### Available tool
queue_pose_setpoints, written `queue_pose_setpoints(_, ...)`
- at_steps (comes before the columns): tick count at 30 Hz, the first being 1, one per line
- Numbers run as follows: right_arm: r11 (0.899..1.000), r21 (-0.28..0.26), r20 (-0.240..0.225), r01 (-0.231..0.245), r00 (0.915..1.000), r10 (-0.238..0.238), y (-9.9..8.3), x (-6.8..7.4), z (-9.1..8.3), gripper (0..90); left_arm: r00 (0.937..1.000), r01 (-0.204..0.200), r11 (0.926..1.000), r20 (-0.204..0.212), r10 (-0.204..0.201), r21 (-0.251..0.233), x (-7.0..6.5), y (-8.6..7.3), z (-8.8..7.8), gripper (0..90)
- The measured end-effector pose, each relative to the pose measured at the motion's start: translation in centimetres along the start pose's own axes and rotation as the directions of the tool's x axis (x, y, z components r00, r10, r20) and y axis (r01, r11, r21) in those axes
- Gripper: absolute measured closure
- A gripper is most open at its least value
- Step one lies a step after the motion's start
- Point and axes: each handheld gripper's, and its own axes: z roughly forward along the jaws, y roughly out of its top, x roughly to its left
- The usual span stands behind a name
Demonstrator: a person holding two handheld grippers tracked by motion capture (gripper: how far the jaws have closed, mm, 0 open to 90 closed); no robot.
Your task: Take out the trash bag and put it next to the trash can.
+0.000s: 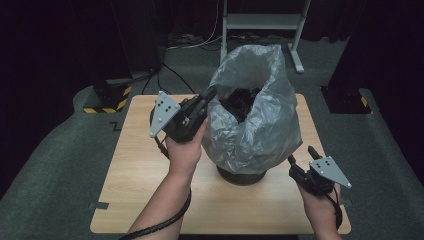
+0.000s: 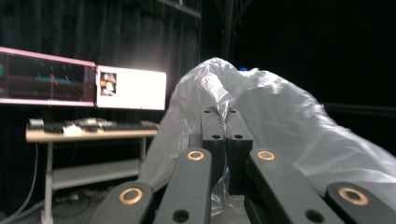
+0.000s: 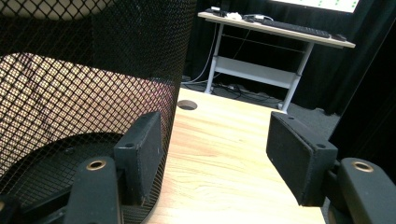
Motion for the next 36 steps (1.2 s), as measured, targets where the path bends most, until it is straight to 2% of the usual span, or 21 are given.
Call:
queue_pose_setpoints(2, 1.0, -0.001, 0.002, 0.002, 1.0, -0.002, 0.0, 0.0, 0.0, 35.8, 0.9999, 0.016, 0.9994, 0.005, -0.016, -0.031, 0.1, 0.6, -0.1, 89.0)
queue_pose_setpoints(7, 1.0, -0.002, 0.003, 0.0, 1.0, 0.0, 0.0, 0.1, -0.1, 35.5, 0.9999, 0.007, 0.9955, -0.008, -0.008, -0.095, 0.3, 2.3, -0.5, 89.0)
queue_pose_setpoints(18, 1.0, 0.004, -0.001, 0.004, 1.0, -0.004, -0.1, 0.3, 0.1, 35.6, 0.997, 0.001, 0.9804, -0.076, -0.016, -0.197, 2.0, 5.7, -3.1, 89.0)
queue_pose_setpoints(22, 1.0, 0.01, -0.002, 0.008, 1.0, -0.008, -0.1, 0.4, 0.2, 35.7, 0.9946, -0.022, 0.9741, -0.104, -0.002, -0.225, 2.6, 6.8, -4.2, 89.0)
queue_pose_setpoints(26, 1.0, 0.014, -0.006, 0.016, 0.9999, -0.016, -0.2, 0.7, 0.4, 35.7, 0.9914, -0.036, 0.9715, -0.131, 0.005, -0.234, 3.4, 7.4, -5.1, 89.0)
queue_pose_setpoints(36, 0.999, 0.026, -0.014, 0.033, 0.9994, -0.033, -0.4, 0.9, 0.8, 35.7, 0.9794, -0.031, 0.9725, -0.201, -0.016, -0.231, 5.5, 7.0, -7.8, 89.0)
